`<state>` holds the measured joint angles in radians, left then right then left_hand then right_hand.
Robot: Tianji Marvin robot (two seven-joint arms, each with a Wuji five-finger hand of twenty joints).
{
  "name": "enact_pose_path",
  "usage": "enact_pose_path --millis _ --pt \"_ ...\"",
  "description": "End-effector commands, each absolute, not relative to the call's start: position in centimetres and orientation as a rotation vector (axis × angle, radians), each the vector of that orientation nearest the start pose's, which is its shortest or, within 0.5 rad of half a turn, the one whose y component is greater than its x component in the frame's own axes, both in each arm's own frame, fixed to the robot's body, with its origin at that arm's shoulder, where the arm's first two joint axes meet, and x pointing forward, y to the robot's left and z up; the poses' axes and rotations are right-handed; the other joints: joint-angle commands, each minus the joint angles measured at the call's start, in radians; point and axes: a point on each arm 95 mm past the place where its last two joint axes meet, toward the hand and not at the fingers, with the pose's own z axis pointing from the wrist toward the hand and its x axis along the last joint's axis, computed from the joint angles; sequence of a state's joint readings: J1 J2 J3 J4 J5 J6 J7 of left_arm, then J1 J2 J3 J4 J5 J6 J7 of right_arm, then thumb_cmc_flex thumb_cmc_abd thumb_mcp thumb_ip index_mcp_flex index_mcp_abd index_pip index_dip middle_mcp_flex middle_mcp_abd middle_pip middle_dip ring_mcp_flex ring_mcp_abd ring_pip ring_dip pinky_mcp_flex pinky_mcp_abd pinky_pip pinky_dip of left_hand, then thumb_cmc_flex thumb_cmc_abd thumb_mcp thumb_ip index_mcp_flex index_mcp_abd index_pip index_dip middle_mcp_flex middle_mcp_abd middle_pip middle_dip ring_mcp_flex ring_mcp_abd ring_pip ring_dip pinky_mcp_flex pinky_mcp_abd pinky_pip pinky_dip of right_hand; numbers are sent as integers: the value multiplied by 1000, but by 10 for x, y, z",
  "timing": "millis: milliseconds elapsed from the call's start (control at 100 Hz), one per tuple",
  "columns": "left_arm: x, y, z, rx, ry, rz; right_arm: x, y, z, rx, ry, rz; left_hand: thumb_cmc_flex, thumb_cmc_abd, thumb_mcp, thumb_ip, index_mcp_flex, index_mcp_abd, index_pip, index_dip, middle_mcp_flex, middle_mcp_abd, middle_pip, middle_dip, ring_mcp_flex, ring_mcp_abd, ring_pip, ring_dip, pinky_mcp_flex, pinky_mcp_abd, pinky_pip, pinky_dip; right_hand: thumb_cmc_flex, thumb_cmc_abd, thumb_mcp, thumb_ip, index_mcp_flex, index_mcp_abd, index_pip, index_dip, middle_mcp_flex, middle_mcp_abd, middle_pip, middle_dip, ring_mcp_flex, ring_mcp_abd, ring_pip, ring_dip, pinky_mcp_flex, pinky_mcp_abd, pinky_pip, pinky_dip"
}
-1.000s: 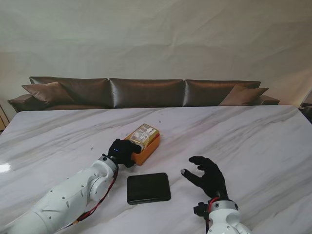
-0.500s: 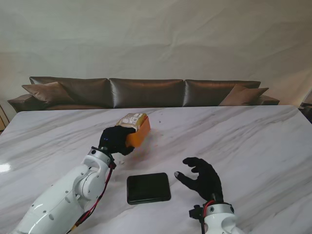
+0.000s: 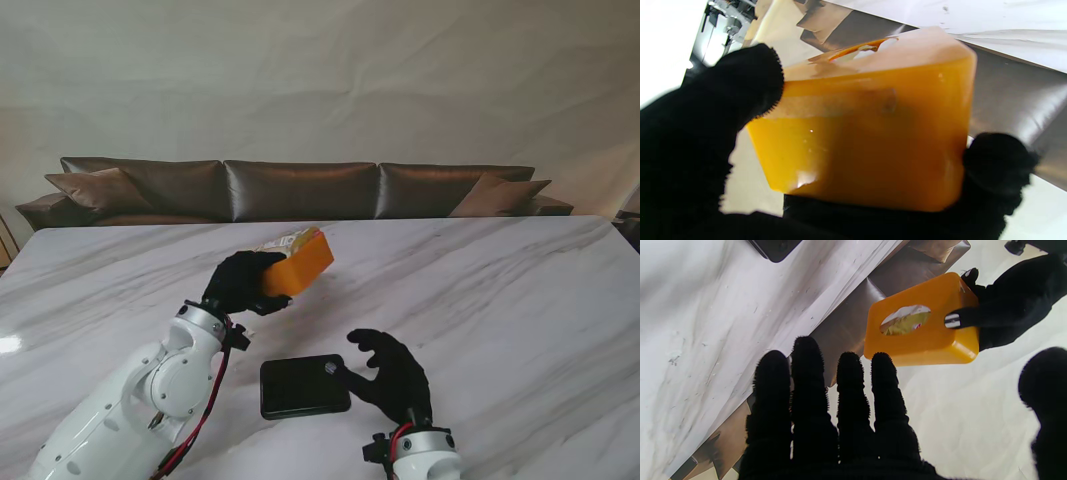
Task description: Refill a tissue box and feed the first sheet
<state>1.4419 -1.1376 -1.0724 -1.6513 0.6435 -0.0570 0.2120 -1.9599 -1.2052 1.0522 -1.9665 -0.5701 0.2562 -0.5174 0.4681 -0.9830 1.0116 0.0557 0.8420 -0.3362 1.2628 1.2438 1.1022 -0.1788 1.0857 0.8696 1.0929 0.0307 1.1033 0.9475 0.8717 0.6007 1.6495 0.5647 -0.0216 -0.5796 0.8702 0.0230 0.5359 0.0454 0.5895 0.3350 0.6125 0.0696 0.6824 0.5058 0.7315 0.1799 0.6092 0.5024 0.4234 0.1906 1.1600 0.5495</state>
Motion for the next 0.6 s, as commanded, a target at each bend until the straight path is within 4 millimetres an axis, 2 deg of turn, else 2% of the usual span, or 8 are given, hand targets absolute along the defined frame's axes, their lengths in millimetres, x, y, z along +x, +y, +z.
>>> enact_pose_path --millis 0,80,150,240,350,380,490,590 --pt "410 -76 -255 -1256 1176 -2060 260 93 -307 1740 741 1835 154 209 200 253 163 -21 281 85 205 38 327 89 176 -1 400 39 90 -426 131 -21 -52 24 -6 -33 -8 -10 0 11 26 -11 17 19 31 28 39 18 19 25 46 21" --pt "407 -82 -254 -1284 1138 -2119 259 98 -307 1717 720 1811 146 195 211 251 166 -12 285 85 228 31 317 77 178 -8 442 -1 135 -417 149 -44 -71 41 -9 -38 42 -1 21 21 81 0 40 30 92 52 78 33 66 45 83 28" --pt "405 -87 -252 -1307 1117 -2158 259 102 -307 1692 712 1779 142 189 215 247 169 -10 286 84 241 26 308 69 180 -18 465 -16 172 -414 155 -56 -78 45 -5 -38 99 -15 46 42 166 2 95 65 179 51 157 62 131 52 143 23" --pt "402 -92 -250 -1326 1102 -2193 257 107 -307 1719 684 1776 141 184 217 245 170 -6 286 82 247 25 304 65 181 -26 479 -26 191 -412 161 -62 -16 3 1 -27 145 -74 25 41 321 -33 214 157 310 25 291 96 227 47 244 17" --pt "399 -97 -247 -1344 1090 -2236 256 111 -310 1748 650 1765 139 181 219 243 171 -4 287 80 247 24 305 62 181 -32 493 -41 193 -416 179 -60 -2 -11 2 -24 207 -42 53 54 432 -53 275 198 423 7 354 98 325 53 318 17" --pt "398 -98 -246 -1350 1090 -2249 257 111 -311 1742 647 1754 139 180 219 243 171 -2 287 79 247 24 305 61 181 -33 496 -43 193 -417 182 -60 -5 -9 2 -23 235 -37 77 65 465 -57 278 209 455 4 373 73 352 54 347 -15" --pt "393 -104 -242 -1370 1102 -2287 261 112 -313 1724 641 1713 138 179 217 240 171 -1 288 78 247 22 306 59 180 -37 500 -57 193 -417 188 -60 -28 2 3 -26 384 -26 174 103 601 -57 304 205 570 -6 403 55 448 67 399 -33" --pt "390 -108 -241 -1380 1119 -2308 264 112 -314 1724 645 1689 139 182 216 238 171 -1 288 77 247 22 307 58 180 -38 503 -63 193 -417 189 -62 -36 12 -7 -37 528 -25 233 124 718 -54 337 204 577 -15 542 96 501 79 444 -60"
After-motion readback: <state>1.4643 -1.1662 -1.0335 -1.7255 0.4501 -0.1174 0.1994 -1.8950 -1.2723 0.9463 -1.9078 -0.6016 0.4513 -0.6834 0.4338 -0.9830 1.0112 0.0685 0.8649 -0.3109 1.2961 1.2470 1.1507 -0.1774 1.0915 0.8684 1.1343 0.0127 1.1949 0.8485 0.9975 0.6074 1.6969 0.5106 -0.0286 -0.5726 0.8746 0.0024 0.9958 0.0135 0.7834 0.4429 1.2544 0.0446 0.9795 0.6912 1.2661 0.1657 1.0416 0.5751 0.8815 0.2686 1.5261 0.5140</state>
